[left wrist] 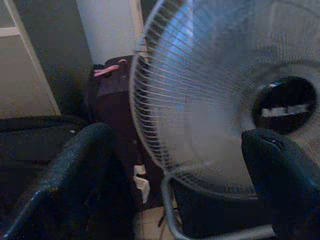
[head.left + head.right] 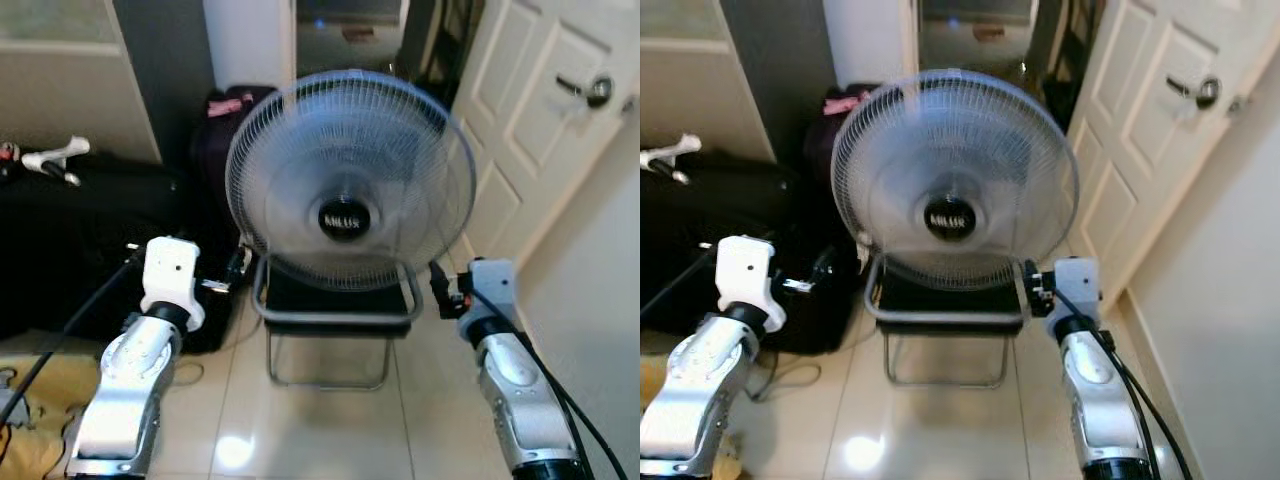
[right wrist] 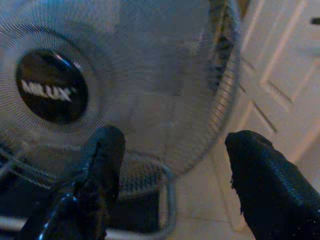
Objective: Clean up the room
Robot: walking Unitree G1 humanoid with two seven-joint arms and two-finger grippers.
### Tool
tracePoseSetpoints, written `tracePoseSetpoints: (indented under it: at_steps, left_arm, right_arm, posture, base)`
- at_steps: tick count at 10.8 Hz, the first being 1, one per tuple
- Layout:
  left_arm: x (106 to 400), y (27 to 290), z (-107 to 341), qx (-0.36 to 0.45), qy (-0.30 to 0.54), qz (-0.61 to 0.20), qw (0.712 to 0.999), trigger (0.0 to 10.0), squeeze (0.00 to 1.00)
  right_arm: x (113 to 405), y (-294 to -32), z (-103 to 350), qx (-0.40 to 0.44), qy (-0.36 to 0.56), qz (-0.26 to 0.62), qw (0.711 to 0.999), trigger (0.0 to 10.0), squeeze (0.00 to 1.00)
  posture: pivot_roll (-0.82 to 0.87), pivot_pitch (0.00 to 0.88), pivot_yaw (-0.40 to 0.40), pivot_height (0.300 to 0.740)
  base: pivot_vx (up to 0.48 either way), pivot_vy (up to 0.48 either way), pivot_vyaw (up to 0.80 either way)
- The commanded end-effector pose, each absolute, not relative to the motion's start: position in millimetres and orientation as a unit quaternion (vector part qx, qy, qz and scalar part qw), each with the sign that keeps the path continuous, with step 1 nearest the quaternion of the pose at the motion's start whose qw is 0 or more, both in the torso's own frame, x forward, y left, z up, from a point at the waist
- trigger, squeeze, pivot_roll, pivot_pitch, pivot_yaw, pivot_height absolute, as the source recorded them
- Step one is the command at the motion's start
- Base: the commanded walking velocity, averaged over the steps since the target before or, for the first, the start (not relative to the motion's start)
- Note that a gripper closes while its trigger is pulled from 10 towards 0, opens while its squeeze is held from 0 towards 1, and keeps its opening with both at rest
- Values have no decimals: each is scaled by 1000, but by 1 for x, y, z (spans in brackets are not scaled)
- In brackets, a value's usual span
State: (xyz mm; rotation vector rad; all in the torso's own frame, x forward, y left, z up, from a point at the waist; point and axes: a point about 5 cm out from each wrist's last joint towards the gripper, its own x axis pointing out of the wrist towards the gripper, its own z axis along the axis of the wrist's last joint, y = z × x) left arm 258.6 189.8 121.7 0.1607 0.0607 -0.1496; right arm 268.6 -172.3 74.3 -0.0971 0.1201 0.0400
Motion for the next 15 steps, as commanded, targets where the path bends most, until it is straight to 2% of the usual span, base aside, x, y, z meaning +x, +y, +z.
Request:
tracePoseSetpoints:
  at_steps: [1,4,15]
  left_arm:
    - [259,195,125,90,27,-70,993,10000,0]
    - [257,194,122,88,29,-73,993,10000,0]
    - [258,192,119,88,34,-76,993,10000,0]
  right_arm:
    - [270,-165,75,-44,56,28,997,10000,0]
    - [268,-165,73,-46,64,32,996,10000,0]
    - [272,-165,74,-54,63,41,996,10000,0]
  posture:
    - [-16,0,-23,740]
    - [-18,0,-26,740]
    - [-21,0,-27,740]
  base:
    - [371,0,0]
    - [366,0,0]
    - [0,0,0]
